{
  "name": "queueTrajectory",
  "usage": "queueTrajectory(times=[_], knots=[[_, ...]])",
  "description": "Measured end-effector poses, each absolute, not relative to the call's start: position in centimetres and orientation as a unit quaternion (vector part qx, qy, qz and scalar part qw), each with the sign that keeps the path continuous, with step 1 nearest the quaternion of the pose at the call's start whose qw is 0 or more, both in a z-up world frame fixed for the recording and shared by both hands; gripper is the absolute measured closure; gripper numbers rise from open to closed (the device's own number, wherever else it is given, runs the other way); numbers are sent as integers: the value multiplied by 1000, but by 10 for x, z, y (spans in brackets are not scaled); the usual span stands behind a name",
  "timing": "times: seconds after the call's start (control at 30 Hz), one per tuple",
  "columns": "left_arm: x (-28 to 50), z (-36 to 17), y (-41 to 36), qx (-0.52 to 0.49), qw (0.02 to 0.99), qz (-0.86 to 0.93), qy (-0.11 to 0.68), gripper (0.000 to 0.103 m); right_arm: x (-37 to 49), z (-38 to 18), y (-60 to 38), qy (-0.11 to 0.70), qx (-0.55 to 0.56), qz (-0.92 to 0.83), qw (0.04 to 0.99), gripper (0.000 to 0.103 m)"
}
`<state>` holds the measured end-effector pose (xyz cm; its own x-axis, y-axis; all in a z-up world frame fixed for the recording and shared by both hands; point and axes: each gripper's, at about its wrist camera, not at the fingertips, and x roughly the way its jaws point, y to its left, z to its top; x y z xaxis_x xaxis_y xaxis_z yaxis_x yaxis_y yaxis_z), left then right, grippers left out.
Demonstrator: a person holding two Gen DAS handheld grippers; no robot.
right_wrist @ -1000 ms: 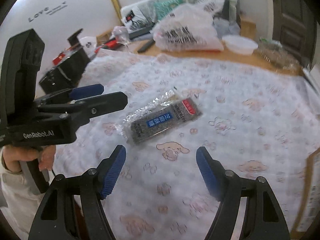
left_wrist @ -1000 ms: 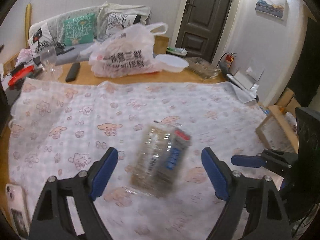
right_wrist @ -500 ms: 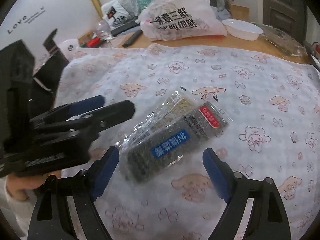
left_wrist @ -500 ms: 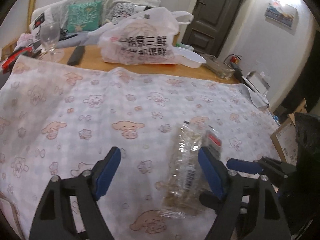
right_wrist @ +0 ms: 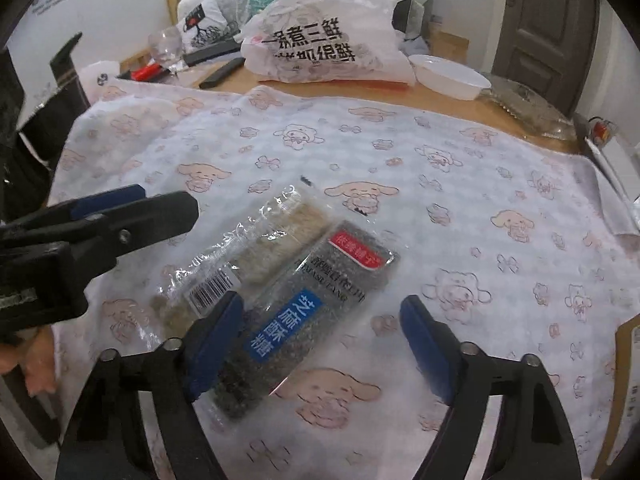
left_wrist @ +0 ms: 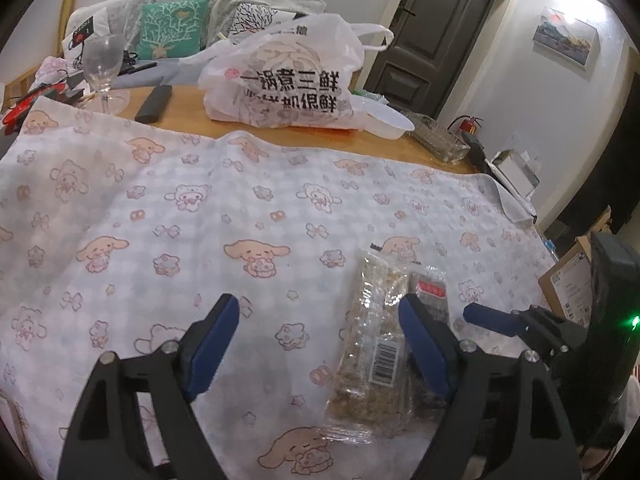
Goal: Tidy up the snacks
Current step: 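Move both tools back over the two clear sesame candy packs on the table, then grasp the dark sesame candy pack with the right tool while the left tool grasps the light pack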
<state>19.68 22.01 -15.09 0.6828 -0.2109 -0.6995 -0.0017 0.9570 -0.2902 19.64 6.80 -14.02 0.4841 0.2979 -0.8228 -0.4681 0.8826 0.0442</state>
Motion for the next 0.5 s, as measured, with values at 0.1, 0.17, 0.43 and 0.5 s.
queueTrajectory(times=[0.1, 0.17, 0.43, 0.5], knots=[[197, -154, 214, -122, 907, -59, 398, 23, 195, -136, 57, 457, -96, 219, 857, 51], [197, -155, 208, -112, 907, -64, 401, 23, 194, -135, 53, 457, -106, 216, 856, 62], [194, -155, 209, -120, 909, -62, 395, 23, 189, -136, 64, 474, -70, 252, 841, 37], [195, -156, 210, -122, 908, -59, 397, 23, 187, -139, 78, 475, -85, 250, 840, 35]])
